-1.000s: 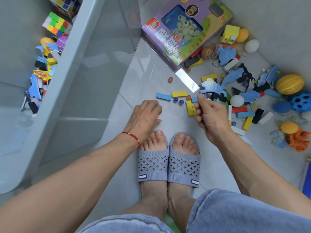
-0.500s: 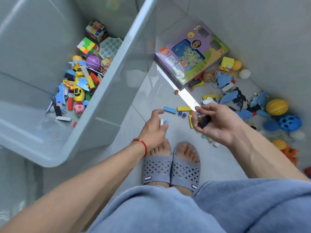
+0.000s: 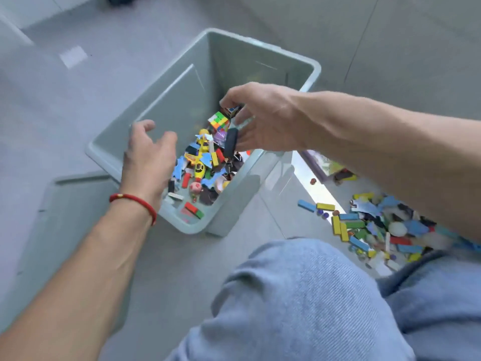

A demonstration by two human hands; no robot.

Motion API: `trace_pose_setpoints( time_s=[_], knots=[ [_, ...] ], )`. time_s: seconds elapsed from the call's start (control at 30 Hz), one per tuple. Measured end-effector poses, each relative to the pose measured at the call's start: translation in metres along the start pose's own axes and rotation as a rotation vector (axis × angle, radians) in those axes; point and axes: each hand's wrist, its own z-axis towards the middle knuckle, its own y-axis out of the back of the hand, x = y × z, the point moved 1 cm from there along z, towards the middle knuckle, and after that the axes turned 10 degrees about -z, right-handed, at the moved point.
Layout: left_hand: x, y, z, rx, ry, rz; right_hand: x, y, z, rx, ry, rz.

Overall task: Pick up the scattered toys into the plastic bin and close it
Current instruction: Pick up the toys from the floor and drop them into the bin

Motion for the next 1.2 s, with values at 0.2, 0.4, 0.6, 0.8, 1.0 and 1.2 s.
trace_pose_setpoints(
  time_s=[0.2,0.4,0.6,0.8,1.0,1.2],
  knots=[
    [-0.017,-0.065,-0.055,0.284,-0.510,-0.105,-0.037,0.068,-0.007,-0.289,0.126,-0.703],
    [0.069,-0.207,-0.081,0.792,-0.271,0.140,-0.189,0.167,-0.013,-0.322,-0.123,-1.338],
    [0.159,-0.297,-0.053,0.886,-0.336,0.621,-0.305,0.181,0.013,-0.276,-0.088,-1.528],
    [0.177,-0.345,-0.022,0.997,-0.609,0.761,-0.328,0.184,0.051,-0.275,0.094,-1.813],
    [0.184,-0.354,-0.004,1.059,-0.748,0.586,-0.337,0.206,0.070,-0.143,0.302,-1.874],
    [0.185,-0.353,-0.010,1.073,-0.795,0.550,-0.334,0.212,0.074,-0.107,0.377,-1.864]
  ],
)
